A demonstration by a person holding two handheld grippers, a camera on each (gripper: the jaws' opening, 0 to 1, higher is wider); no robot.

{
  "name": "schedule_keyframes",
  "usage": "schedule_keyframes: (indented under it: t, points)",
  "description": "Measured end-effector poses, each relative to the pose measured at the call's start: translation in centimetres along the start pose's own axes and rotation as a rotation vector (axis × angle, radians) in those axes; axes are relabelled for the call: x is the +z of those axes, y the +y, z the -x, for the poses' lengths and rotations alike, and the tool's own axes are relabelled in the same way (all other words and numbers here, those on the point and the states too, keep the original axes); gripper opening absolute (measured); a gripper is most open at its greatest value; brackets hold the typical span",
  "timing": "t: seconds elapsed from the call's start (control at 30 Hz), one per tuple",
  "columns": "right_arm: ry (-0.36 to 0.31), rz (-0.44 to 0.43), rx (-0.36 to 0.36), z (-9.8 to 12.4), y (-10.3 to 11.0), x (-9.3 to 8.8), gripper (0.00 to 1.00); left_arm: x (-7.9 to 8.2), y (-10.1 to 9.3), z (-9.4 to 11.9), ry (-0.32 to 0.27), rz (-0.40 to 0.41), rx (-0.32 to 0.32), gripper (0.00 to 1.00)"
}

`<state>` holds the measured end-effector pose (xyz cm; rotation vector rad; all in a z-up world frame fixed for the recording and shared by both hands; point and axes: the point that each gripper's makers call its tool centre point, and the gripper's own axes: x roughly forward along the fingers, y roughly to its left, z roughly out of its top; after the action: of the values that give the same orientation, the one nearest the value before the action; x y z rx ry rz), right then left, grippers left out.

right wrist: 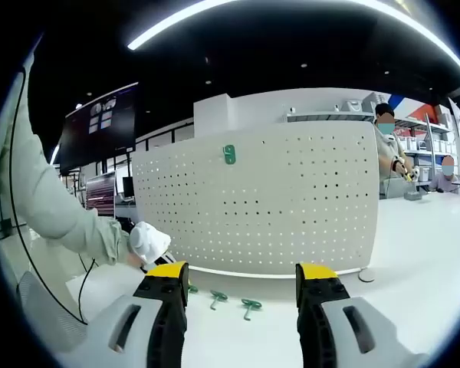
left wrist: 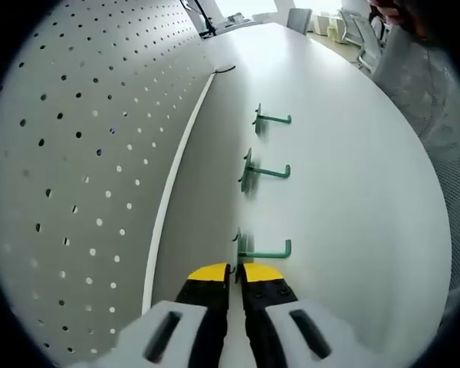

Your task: Insert the hook assembly into the mounting plate slot until the hook locks in place.

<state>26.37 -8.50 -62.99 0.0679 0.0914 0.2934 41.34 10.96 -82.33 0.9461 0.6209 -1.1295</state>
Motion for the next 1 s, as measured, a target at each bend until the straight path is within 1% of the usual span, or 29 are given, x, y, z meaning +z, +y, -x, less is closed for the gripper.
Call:
schedule_keyframes:
  t: [0.33, 0.4, 0.43, 0.47, 0.5, 0.8, 0.93, 1.0]
  points:
    - [0.006, -0.006, 0.001, -0.1, 0.0, -0.1, 0.54, -0.2, 0.0, 0.0, -0.002, 0.022, -0.006, 0.04]
    - [0.007, -0.005, 0.001, -0.1, 0.0, -0.1, 0.54, -0.2, -0.1, 0.1, 0.001, 0.018, -0.005, 0.03]
    - [0.008, -0.004, 0.002, -0.1, 0.0, -0.2, 0.54, -0.3, 0.0, 0.2, 0.008, -0.011, 0.003, 0.03]
    - [0.008, -0.004, 0.001, -0.1, 0.0, -0.1, 0.54, -0.2, 0.2, 0.3, 0.002, -0.03, 0.034, 0.03]
    - [0.007, -0.003, 0.0, -0.1, 0.0, -0.1, 0.54, 0.0, 0.4, 0.4, -0.008, 0.014, 0.046, 0.03]
    - [0.006, 0.0, -0.003, -0.1, -0.1, -0.1, 0.54, 1.6, 1.7, 1.8, -0.075, 0.052, 0.103, 0.02]
    - [0.004, 0.001, -0.003, 0.0, -0.1, 0.0, 0.53, 2.9, 2.9, 2.9, -0.132, 0.101, 0.156, 0.02]
    - [0.003, 0.004, -0.001, 0.0, 0.0, 0.0, 0.53, 3.4, 3.3, 3.5, -0.154, 0.114, 0.179, 0.02]
